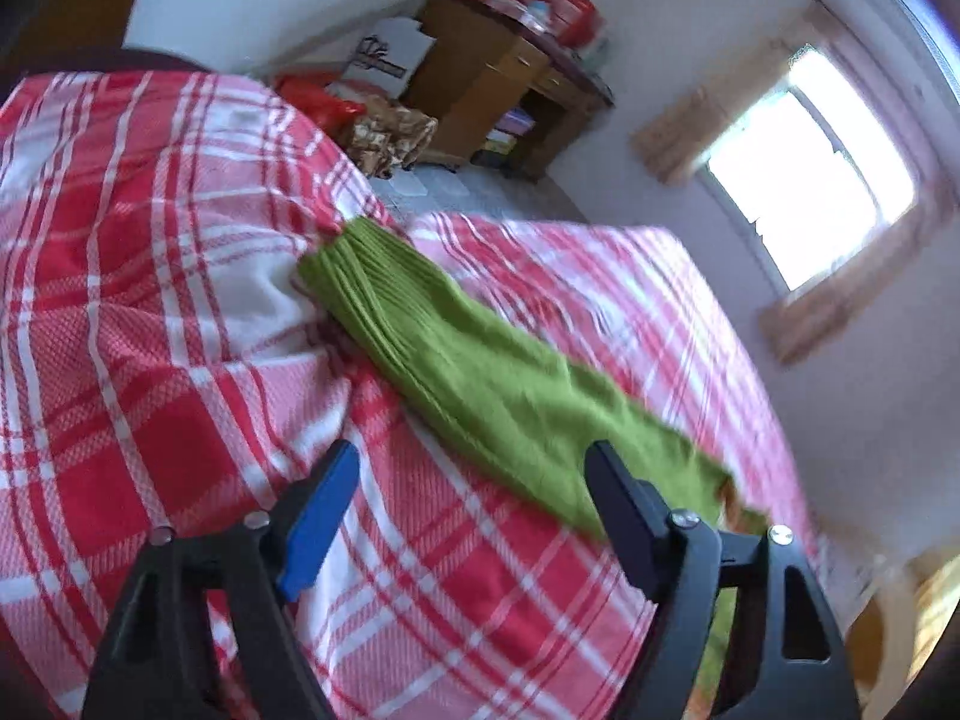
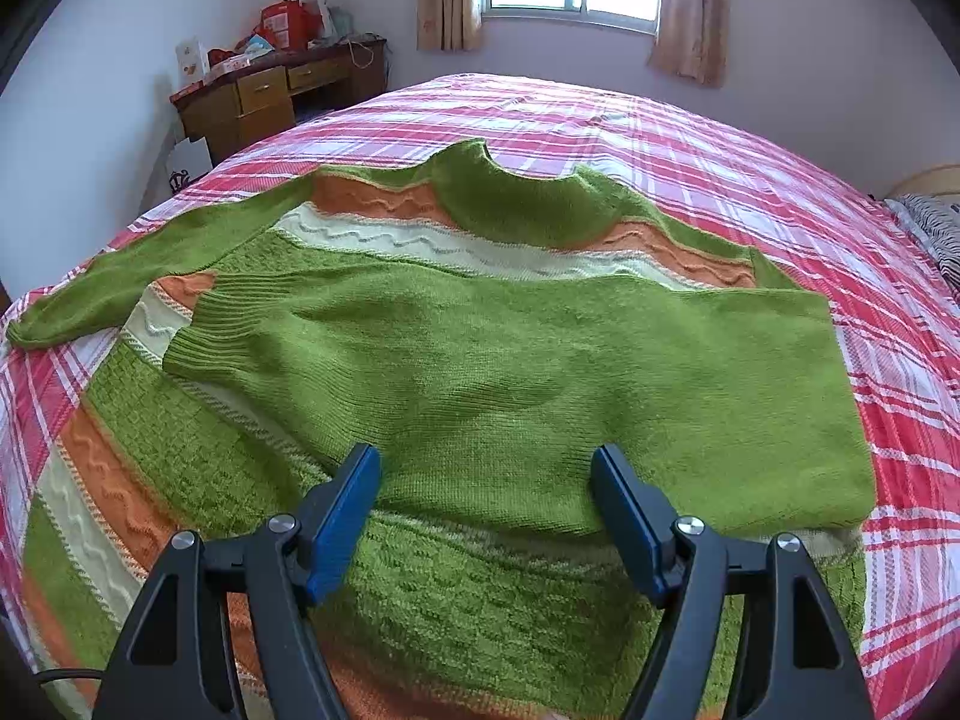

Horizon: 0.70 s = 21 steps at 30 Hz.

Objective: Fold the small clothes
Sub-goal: 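Reach the left tool to the other sleeve cuff and grasp it, then lift the cuff with the left tool and fold the sleeve across the body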

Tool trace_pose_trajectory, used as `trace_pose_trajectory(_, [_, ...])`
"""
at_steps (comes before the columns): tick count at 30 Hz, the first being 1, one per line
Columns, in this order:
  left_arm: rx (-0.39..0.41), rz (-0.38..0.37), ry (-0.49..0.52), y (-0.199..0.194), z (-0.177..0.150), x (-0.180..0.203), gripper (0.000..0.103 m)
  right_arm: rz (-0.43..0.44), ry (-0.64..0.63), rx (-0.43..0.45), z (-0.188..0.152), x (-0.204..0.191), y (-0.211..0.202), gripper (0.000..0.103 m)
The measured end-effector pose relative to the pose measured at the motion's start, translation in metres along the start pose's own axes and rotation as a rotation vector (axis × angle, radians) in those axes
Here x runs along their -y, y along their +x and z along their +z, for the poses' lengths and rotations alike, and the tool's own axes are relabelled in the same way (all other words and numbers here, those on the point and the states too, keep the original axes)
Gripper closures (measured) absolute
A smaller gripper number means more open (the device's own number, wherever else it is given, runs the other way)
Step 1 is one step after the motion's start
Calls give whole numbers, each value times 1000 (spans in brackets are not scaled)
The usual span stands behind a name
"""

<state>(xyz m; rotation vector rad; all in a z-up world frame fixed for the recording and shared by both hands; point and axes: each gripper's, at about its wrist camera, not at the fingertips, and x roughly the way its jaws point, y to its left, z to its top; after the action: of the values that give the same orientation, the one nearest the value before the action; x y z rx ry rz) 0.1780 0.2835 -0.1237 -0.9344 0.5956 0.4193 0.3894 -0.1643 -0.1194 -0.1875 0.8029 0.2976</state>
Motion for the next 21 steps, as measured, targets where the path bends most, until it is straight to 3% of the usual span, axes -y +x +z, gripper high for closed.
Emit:
trace_pose_trajectory(6, [23, -7, -111, 18, 23, -19, 29, -1, -2, 5, -1, 0, -1, 29])
trace_pose_trajectory(8, [13, -46, -145, 25, 30, -24, 29, 0, -2, 5, -1, 0, -1, 29])
trace_pose_trajectory(14, [16, 9, -144, 46, 40, -21, 29, 0, -1, 5, -1, 0, -1, 29])
trace_pose_trajectory(16, [23, 18, -125, 51, 43, -17, 35, -1, -2, 5, -1, -1, -1, 29])
trace_pose_trajectory(19, [14, 40, -109, 58, 47, -16, 59, -1, -3, 6, -2, 0, -2, 29])
trace_pose_trajectory(21, [-7, 56, -91, 64, 49, -15, 94, 0, -3, 6, -1, 0, -2, 29])
